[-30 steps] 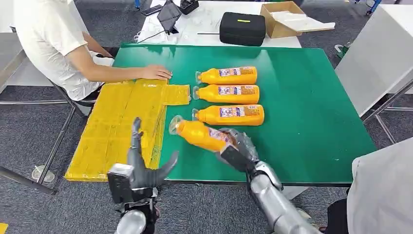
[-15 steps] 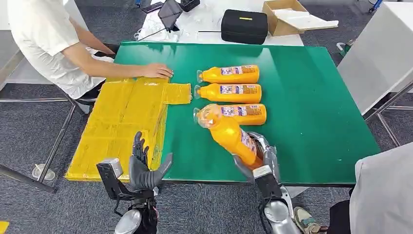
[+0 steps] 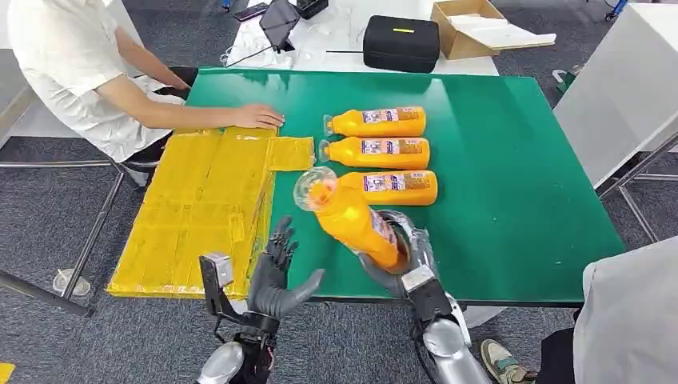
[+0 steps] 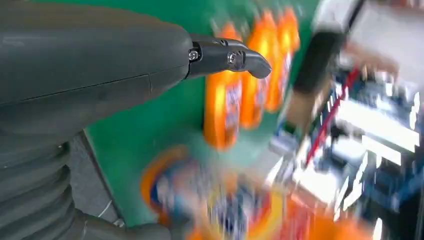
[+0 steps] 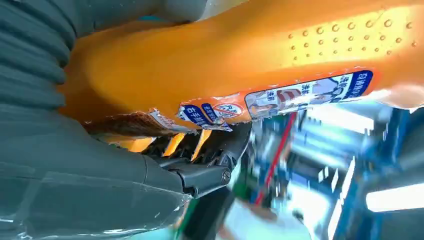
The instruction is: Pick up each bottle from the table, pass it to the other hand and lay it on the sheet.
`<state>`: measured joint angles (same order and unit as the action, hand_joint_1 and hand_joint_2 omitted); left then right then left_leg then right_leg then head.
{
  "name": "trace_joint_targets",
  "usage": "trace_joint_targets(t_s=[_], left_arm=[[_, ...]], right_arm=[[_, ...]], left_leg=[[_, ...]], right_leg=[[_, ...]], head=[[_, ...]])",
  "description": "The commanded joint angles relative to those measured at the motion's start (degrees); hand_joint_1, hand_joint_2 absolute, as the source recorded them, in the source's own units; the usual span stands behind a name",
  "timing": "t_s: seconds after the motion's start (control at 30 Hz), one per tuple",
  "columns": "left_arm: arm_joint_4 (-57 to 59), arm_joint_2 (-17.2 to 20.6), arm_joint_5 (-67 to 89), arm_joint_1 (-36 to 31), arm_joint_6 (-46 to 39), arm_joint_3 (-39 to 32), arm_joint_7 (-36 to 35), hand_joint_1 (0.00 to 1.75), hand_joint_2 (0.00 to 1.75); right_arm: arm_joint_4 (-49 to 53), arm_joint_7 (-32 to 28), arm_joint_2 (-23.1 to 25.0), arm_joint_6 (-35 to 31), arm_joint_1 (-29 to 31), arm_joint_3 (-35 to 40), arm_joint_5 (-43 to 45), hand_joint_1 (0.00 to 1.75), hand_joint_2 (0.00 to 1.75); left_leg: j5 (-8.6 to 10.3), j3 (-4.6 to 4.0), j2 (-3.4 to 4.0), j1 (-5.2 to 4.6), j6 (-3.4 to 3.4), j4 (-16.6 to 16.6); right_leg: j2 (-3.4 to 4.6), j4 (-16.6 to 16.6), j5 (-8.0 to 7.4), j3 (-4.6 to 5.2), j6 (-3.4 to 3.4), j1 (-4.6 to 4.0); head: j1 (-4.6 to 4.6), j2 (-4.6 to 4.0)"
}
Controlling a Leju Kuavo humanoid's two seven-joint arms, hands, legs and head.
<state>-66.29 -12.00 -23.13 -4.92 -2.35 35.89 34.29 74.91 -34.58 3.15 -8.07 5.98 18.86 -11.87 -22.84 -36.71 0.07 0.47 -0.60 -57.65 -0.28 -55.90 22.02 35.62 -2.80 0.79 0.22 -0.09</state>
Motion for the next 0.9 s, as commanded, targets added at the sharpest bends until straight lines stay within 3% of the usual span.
trace_joint_targets(t_s=[0.03, 0.17, 0.3, 0.37, 0.53, 0.7, 0.9], left_arm=[[5.0, 2.2, 2.5, -3.6, 3.0, 4.5, 0.9, 0.00, 1.75], [5.2, 2.2, 2.7, -3.7, 3.3, 4.3, 0.9, 0.00, 1.75], [5.8, 1.1, 3.5, -4.4, 3.8, 3.4, 1.0, 0.00, 1.75], [5.9, 0.6, 3.8, -5.2, 3.9, 3.4, 0.7, 0.00, 1.75], [6.3, -0.6, 3.9, -6.6, 1.5, 2.1, -0.3, 0.00, 1.75], [6.1, -1.6, 4.1, -7.3, -2.1, 0.9, -0.4, 0.00, 1.75], [5.5, -1.6, 3.0, -7.1, -2.4, 0.8, -1.1, 0.00, 1.75]], right_arm=[[-15.5, 1.6, -0.6, 4.1, 8.1, 5.0, 0.1, 1.36, 1.75], [-15.8, 1.9, -0.8, 4.8, 8.5, 5.7, -0.5, 1.31, 1.75], [-18.7, 2.9, -0.3, 5.4, 10.7, 8.1, -2.7, 1.45, 1.75], [-20.7, 3.5, 0.1, 5.9, 12.2, 10.0, -4.2, 1.43, 1.75], [-22.9, 3.8, 0.7, 3.4, 13.9, 14.0, -9.6, 1.75, 1.75], [-21.7, 3.1, 1.1, -1.4, 13.1, 15.6, -12.9, 1.75, 1.75], [-21.0, 2.7, 0.7, -1.0, 12.1, 14.8, -11.2, 1.75, 1.75]], left_leg=[[-0.10, 0.39, 0.14, 0.06, 0.02, 0.1], [-0.05, 0.26, 0.06, 0.03, -0.03, 0.0], [-0.03, 0.18, 0.09, 0.01, -0.04, 0.0], [-0.04, 0.16, 0.13, 0.03, -0.03, 0.0], [-0.08, 0.24, 0.11, 0.06, -0.02, 0.0], [0.00, 0.07, 0.04, 0.06, -0.06, 0.0], [-0.09, 0.27, 0.03, 0.04, -0.06, 0.0]], right_leg=[[0.16, 0.1, 0.04, -0.36, 0.13, -0.07], [0.06, 0.1, 0.06, -0.26, 0.09, -0.04], [0.09, 0.0, 0.04, -0.17, 0.07, -0.02], [0.13, 0.0, 0.03, -0.15, 0.07, -0.04], [0.12, 0.0, 0.07, -0.22, 0.12, -0.07], [0.03, 0.0, 0.05, -0.08, 0.07, -0.07], [0.02, 0.0, 0.14, -0.28, 0.10, -0.05]], head=[[0.00, 0.00], [0.00, 0.00], [0.00, 0.00], [0.00, 0.00], [-0.02, 0.00], [0.00, 0.00], [-0.02, 0.00]])
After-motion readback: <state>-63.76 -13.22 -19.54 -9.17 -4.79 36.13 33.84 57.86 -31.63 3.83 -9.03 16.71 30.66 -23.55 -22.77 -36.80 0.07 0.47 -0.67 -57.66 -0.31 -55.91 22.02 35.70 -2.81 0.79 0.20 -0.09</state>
